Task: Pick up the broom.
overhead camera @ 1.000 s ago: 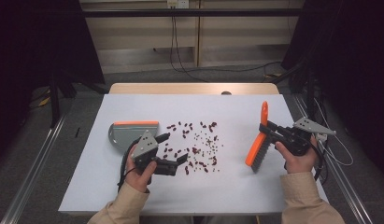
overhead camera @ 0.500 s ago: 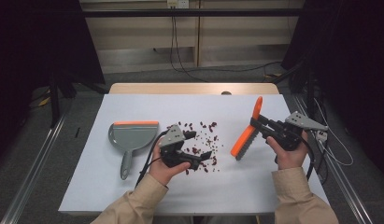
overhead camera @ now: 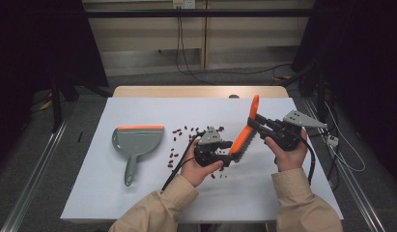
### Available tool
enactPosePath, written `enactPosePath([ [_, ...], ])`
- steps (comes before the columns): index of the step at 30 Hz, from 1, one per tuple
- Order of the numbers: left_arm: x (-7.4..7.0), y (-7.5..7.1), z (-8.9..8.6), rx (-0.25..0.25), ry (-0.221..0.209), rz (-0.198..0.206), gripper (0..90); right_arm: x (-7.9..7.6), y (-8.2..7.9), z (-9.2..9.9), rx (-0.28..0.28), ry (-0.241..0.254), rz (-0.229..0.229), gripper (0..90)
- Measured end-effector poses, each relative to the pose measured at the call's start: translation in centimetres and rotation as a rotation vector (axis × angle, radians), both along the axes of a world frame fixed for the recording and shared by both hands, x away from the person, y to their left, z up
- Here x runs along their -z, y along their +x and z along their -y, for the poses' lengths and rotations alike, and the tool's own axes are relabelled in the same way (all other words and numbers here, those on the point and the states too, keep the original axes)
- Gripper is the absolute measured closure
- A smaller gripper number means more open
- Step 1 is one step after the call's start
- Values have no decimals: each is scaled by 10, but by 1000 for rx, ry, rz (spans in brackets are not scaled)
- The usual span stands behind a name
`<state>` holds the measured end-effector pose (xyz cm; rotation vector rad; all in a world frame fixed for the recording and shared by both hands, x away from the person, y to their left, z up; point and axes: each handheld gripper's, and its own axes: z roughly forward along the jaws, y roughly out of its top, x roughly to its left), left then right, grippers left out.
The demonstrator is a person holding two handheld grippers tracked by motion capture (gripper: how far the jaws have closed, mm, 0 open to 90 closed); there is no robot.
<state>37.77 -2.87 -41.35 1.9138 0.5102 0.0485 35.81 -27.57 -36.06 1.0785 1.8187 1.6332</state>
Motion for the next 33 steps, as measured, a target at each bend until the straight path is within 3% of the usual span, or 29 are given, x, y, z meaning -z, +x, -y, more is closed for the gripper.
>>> enactPosePath([
  [4,4,3,1,-22,28,-9,681,-1,1,-6,-7,7,-2,695],
  [9,0,3,-5,-82,26,11,701,-3,5,-15,18,9,8,676],
  [11,-2,2,-8,-102,14,17,701,-3,6,-18,20,14,16,637],
  [12,-3,3,-9,-114,9,16,703,-4,5,-22,45,10,13,517],
  [13,-4,3,-11,-129,5,19,704,-4,5,-25,55,9,14,479],
  [15,-5,4,-14,-153,8,32,704,-3,4,-27,60,12,9,451],
  [18,-6,5,-19,-184,2,39,706,3,2,-35,97,23,-28,281],
  [21,-5,6,-22,-211,-9,40,706,7,2,-37,114,24,-55,242],
  [23,-4,7,-24,-228,-9,43,706,14,2,-41,137,36,-104,205],
  [27,-1,7,-24,-251,-2,57,707,21,4,-46,135,70,-158,200],
  [28,-1,6,-23,-254,-4,65,707,26,6,-52,131,100,-196,203],
  [31,-3,2,-19,-247,-6,89,708,29,8,-57,144,103,-231,205],
  [33,-3,-1,-15,-243,14,123,705,31,12,-63,155,158,-258,209],
])
